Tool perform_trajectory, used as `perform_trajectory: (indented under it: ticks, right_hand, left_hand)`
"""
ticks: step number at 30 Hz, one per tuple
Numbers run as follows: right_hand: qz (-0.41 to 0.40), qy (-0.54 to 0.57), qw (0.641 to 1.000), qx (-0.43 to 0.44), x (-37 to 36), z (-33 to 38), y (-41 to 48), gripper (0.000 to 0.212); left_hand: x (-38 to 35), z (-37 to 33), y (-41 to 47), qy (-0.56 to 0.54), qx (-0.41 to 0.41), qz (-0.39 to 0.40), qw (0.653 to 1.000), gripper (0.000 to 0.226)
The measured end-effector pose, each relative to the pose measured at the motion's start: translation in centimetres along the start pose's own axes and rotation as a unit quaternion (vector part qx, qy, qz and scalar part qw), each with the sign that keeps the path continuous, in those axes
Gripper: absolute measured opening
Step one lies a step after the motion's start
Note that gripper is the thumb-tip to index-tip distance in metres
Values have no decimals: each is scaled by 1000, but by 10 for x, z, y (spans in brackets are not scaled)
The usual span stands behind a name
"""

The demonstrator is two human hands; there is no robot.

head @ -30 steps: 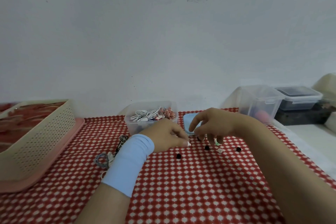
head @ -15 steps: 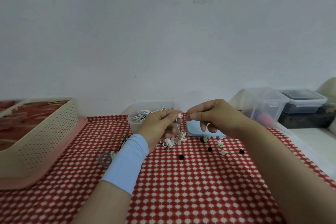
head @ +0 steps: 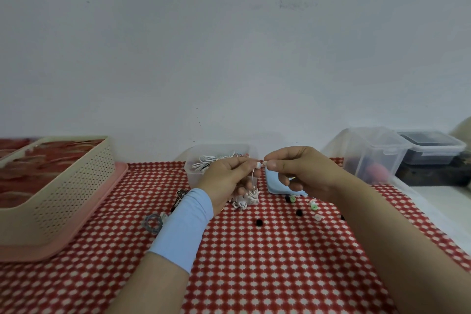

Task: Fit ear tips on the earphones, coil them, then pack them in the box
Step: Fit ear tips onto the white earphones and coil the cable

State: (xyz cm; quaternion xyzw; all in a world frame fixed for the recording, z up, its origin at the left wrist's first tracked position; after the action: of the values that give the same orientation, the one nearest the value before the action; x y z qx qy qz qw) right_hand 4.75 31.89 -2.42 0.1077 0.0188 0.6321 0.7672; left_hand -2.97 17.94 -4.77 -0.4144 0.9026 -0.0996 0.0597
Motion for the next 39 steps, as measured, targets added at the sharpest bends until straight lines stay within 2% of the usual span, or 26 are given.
perform_trajectory:
  ticks: [18, 22, 26, 33, 39]
  right_hand:
    - [21, 5, 999, -31, -7, -5, -1, 13]
    - [31, 3, 998, -49, -8, -9, -1, 22]
    - [47, 42, 997, -52, -10, -9, -1, 22]
    - [32, 34, 998, -51, -9, -12, 1, 14]
    - [30, -55, 998, 4, -6, 3, -2, 14]
  left_hand:
    - [-2, 4, 2, 23, -4, 28, 999, 23]
    - [-3, 4, 1, 23, -7, 38, 999, 20]
    - [-6, 4, -1, 7, -6, 56, 998, 22]
    - [-7, 4, -1, -7, -10, 51, 999, 18]
    - [0, 2, -1, -9, -12, 20, 1000, 13]
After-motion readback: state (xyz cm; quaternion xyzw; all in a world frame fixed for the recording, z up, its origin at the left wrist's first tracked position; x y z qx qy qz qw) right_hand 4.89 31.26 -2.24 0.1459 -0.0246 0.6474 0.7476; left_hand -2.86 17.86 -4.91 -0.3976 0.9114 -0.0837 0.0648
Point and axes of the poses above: each hand's wrist, its own y-axis towards the middle knuckle, its own x-axis out of the back of the hand, z = x × y, the point moved 7 cm from there along y, towards the middle knuckle, and after that the axes turned 13 degrees about x, right-handed, at the moved point
